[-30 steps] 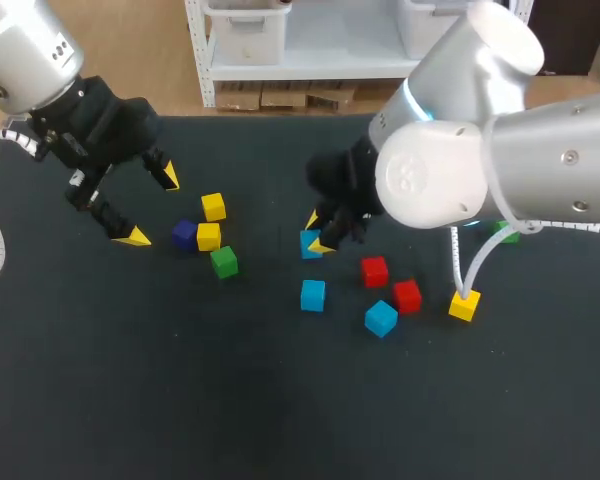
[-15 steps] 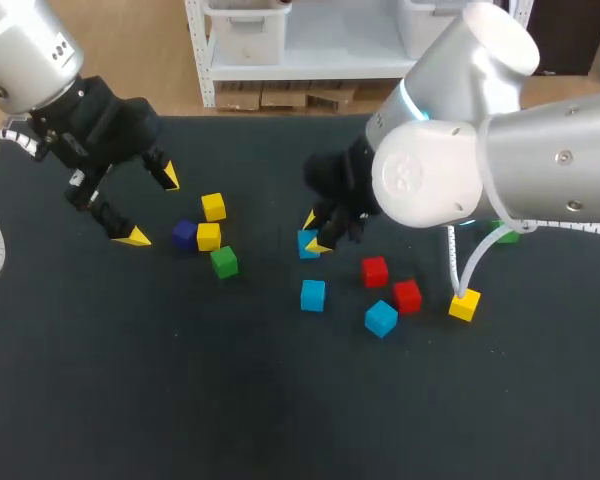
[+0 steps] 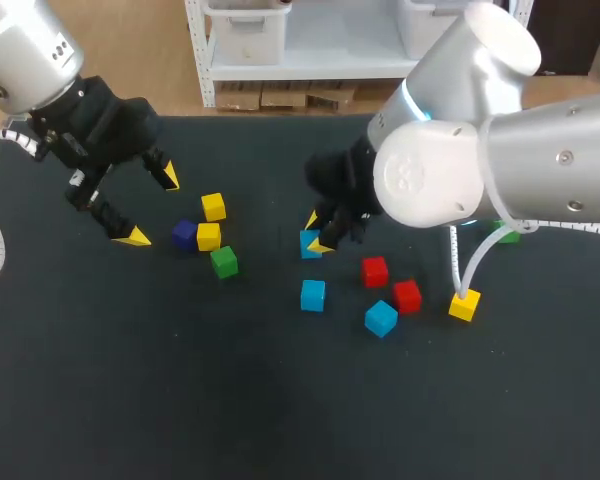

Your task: Place the blue cubes, place green cubes on the blue cubes, place the yellow cubes on the green cubes, then place the red cubes on the yellow cubes, and place purple cube on the red cubes.

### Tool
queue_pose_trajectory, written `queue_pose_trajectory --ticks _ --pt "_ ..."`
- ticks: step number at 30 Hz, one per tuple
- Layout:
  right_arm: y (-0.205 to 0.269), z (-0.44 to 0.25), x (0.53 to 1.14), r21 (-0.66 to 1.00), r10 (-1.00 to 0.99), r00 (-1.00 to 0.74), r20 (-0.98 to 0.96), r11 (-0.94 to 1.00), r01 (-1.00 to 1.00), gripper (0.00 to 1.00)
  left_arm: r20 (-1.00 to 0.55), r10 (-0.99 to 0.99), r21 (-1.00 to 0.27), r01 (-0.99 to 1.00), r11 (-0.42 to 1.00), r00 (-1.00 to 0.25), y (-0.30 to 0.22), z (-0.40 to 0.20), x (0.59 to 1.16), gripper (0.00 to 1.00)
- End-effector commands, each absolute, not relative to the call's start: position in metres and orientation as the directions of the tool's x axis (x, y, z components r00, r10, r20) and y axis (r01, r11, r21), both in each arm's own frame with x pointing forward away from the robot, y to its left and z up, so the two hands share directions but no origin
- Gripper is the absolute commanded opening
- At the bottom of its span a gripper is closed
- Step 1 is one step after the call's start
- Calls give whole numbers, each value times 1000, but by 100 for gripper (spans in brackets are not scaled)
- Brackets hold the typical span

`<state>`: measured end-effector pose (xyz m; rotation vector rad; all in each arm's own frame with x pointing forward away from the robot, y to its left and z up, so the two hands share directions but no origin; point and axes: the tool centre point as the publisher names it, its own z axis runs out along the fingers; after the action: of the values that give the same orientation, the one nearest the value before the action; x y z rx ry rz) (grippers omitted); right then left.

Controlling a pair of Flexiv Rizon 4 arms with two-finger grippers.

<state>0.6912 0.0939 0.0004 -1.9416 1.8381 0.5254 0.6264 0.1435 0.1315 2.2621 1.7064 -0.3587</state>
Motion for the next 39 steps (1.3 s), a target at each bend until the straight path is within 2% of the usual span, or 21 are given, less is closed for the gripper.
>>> queue_pose_trajectory --ticks 1,4,7,12,17,21,22,24,25,39 --pt "94 1 691 -39 -842 59 -536 -45 -998 0 -364 891 79 962 -261 272 144 131 626 100" --pt "94 1 691 -38 -842 59 -537 -46 -998 0 -364 891 79 962 -261 272 144 131 626 100" --pt "94 0 691 -38 -842 59 -537 -45 -998 9 -364 891 79 962 -261 272 144 131 626 100" --pt "94 0 691 -36 -842 58 -537 -46 -998 12 -364 891 79 962 -261 272 144 131 626 100" --pt "95 0 691 -35 -841 59 -537 -47 -998 34 -364 891 79 962 -261 272 144 131 626 100" --pt "96 1 692 -37 -840 61 -539 -49 -998 45 -364 891 79 962 -261 272 144 131 626 100" --pt "96 1 692 -37 -841 61 -538 -48 -998 49 -364 891 79 962 -261 272 144 131 626 100" --pt "96 1 692 -36 -841 59 -537 -47 -998 80 -364 891 79 962 -261 272 144 131 626 100" --pt "96 1 692 -37 -842 58 -537 -45 -998 100 -364 891 79 962 -261 272 144 131 626 100" --pt "62 34 681 -76 -813 38 -581 7 -997 100 -364 891 79 962 -261 272 144 131 626 100"
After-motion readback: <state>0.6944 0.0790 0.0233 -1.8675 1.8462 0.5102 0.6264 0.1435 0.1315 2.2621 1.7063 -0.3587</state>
